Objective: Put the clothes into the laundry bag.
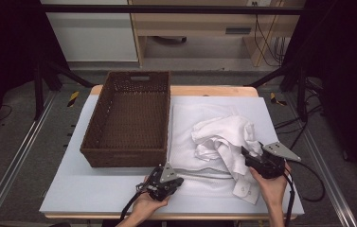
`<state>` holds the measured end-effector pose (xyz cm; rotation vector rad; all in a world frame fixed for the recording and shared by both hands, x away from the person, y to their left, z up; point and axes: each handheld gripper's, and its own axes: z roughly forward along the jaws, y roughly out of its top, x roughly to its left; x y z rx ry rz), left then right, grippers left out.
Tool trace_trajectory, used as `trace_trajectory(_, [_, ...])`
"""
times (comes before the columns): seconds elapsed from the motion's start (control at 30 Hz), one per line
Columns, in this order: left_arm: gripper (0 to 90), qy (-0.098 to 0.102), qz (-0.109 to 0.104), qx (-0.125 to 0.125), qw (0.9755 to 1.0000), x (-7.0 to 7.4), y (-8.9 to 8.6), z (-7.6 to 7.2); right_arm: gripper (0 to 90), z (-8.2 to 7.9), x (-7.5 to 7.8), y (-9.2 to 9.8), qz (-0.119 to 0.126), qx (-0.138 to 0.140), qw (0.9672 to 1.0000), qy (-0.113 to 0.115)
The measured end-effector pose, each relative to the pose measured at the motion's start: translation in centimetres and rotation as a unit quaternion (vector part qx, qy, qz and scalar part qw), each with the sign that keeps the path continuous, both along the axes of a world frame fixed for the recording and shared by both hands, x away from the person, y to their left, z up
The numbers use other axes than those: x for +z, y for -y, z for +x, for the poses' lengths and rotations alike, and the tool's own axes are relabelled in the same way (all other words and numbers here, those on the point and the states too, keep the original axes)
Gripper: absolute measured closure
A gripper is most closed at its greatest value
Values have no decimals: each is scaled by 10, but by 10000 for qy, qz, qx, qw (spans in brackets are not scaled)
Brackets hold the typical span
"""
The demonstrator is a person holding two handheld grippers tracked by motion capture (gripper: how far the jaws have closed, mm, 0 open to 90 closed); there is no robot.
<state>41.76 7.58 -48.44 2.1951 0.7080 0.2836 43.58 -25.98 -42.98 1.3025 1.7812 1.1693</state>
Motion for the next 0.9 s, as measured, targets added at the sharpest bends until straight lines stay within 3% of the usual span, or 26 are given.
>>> trace_trajectory(0.03, [899,3,2,-2,10000,0,0,0,245,3,-1,-9,-78,64,9999,-120])
trace_trajectory(0.1, [899,14,49,-29,10000,1,0,0,212,11,-8,-23,-237,173,9992,-259])
trace_trajectory(0.2, [899,34,74,-80,9999,1,1,-1,236,28,-26,-42,-456,225,9963,-687])
trace_trajectory(0.3, [899,59,96,-104,9999,1,1,-2,385,38,-41,-49,-581,93,9935,-974])
trace_trajectory(0.4, [898,19,37,-93,9999,0,-1,-1,743,39,-43,-46,-1126,-173,9890,-947])
trace_trajectory(0.47, [897,36,56,-92,9999,1,0,-2,824,38,-43,-38,-1007,-244,9895,-1005])
trace_trajectory(0.53, [895,35,55,-92,9999,1,0,-2,839,38,-42,-26,-811,-330,9905,-1064])
trace_trajectory(0.6, [890,14,48,-96,9999,1,0,-2,843,36,-42,-8,-819,-521,9899,-1035])
trace_trajectory(0.7, [887,12,64,-83,9999,1,0,-2,842,35,-42,1,-810,-654,9900,-948])
trace_trajectory(0.77, [887,4,66,-82,9999,1,0,-2,825,33,-42,3,-820,-592,9906,-920])
trace_trajectory(0.83, [887,-16,42,-73,10000,1,0,-1,722,31,-41,1,-831,-433,9920,-851])
trace_trajectory(0.9, [890,-44,26,-84,10000,1,-1,0,575,27,-32,0,-628,-209,9944,-820])
